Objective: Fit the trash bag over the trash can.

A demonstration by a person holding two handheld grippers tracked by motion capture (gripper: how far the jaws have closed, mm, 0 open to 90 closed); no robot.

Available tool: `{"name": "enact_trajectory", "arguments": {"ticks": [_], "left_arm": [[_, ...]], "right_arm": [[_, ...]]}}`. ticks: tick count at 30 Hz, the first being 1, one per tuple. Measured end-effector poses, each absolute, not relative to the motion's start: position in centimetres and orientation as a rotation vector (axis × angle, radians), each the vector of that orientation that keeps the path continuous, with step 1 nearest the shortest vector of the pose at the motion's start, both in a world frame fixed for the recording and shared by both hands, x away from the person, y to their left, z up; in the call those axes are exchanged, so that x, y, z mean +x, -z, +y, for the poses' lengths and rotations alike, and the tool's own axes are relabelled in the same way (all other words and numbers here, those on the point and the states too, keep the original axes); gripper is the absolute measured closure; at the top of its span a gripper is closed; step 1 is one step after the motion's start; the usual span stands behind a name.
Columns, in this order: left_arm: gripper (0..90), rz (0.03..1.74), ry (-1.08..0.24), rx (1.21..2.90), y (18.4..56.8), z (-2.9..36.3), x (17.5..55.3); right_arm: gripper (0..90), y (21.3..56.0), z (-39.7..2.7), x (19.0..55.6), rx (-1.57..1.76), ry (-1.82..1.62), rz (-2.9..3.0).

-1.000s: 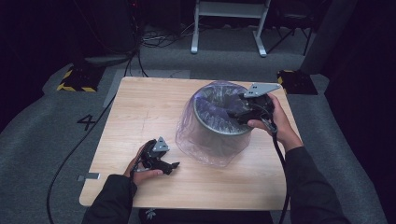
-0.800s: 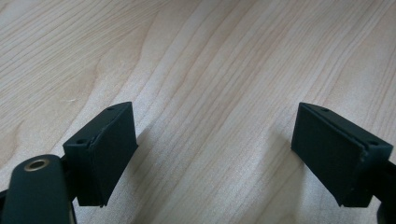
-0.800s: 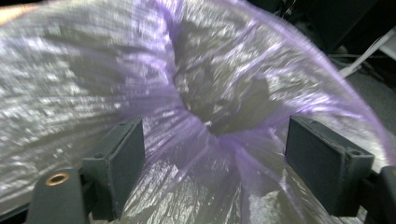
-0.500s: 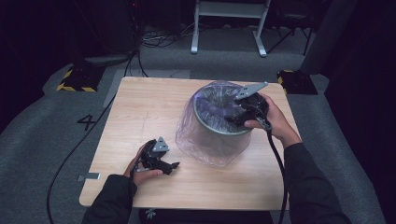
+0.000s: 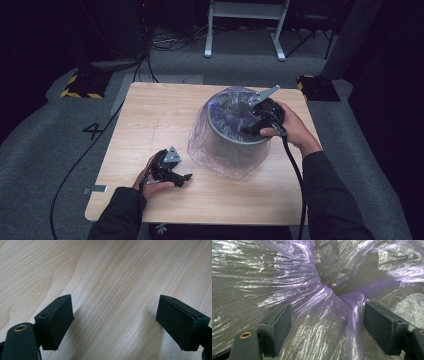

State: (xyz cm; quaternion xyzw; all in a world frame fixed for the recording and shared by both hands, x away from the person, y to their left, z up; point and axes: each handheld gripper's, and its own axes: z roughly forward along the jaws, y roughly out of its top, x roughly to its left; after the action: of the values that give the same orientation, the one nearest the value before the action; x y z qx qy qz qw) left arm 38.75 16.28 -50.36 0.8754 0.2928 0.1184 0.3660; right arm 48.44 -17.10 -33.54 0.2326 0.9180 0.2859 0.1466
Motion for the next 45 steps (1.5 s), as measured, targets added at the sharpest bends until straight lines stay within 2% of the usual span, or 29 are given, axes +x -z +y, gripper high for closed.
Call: {"name": "enact_trajectory", "arguments": {"ticks": [19,45], "left_arm": [[13.9,0.752,-0.302,2.249,50.4,16.3,38.7],[13.9,0.752,-0.302,2.249,50.4,16.3,38.7]], "right_arm": [[21.6,33.7,-16.4,48.9,0.688,-0.692,2.712],[22.7,33.2,-17.4,47.8,0.683,-0.886,2.587]]}}
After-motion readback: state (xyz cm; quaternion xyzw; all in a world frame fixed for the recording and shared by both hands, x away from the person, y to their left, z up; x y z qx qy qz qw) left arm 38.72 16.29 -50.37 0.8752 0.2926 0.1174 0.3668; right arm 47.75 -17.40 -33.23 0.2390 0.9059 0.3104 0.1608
